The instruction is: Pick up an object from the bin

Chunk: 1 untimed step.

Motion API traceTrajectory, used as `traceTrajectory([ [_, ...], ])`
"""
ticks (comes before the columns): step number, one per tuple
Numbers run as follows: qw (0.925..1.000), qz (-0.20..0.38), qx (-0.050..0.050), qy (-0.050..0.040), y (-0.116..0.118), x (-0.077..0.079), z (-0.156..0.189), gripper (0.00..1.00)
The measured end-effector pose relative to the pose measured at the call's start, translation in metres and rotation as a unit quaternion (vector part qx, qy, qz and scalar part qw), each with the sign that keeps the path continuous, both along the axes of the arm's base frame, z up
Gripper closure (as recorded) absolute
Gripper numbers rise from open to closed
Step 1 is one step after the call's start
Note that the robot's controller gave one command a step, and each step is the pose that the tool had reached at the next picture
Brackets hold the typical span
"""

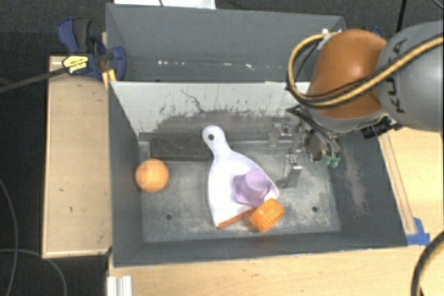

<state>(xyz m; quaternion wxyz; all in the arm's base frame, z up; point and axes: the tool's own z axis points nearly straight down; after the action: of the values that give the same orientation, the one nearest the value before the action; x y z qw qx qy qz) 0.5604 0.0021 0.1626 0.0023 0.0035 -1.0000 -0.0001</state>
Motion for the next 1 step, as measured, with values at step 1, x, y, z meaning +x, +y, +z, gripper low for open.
traceTrajectory([
  [1, 1.0, 0.0, 0.0, -0.0039, 0.0, 0.0015, 0.0048, 0.0],
])
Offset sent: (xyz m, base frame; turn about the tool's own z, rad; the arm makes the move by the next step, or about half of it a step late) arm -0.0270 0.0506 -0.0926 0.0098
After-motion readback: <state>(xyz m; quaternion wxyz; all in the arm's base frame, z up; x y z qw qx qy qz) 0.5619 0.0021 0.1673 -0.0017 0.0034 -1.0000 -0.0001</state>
